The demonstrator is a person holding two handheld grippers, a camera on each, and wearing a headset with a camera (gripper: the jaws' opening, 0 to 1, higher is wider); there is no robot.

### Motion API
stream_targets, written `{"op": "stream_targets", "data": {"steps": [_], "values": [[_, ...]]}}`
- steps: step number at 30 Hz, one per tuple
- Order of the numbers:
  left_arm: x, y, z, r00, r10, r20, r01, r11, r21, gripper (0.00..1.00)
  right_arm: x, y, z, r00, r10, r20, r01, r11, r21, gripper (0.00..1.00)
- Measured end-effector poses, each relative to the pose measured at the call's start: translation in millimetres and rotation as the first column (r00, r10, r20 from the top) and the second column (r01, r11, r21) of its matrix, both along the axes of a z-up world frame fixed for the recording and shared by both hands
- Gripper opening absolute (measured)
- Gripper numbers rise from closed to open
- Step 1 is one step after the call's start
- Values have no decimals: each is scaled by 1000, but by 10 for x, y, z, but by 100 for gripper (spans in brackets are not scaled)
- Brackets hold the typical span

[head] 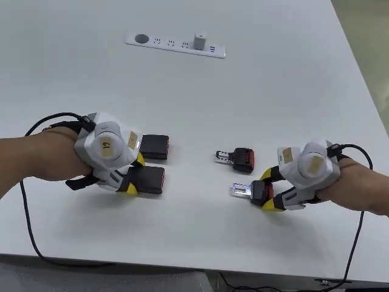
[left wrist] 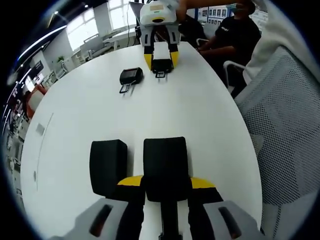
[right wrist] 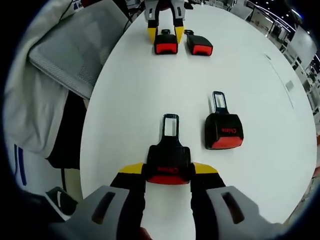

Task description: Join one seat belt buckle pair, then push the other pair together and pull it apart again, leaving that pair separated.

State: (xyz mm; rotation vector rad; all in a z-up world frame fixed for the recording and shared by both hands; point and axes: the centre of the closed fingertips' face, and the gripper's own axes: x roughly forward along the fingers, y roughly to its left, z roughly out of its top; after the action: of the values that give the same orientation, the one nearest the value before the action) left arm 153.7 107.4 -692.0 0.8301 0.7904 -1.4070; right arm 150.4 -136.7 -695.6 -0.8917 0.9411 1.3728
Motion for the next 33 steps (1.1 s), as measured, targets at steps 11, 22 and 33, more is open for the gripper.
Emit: {"op": "stream_targets", "data": {"steps": [11, 22, 33], "values": [[-7, -13, 15, 1000, -6, 0, 6, 1000, 5, 34, -7, 89, 15, 1000, 1, 6, -1, 1000, 1, 33], [2, -3, -1, 1000, -1, -9, 1, 1000, -2, 34, -95, 391, 35, 1000, 20, 10, -20, 999, 33, 33], [-5, -11, -2, 1000, 9, -16, -9, 1000, -12, 34, -112, 731, 39, 999, 36, 10, -37, 996, 78, 33]]}}
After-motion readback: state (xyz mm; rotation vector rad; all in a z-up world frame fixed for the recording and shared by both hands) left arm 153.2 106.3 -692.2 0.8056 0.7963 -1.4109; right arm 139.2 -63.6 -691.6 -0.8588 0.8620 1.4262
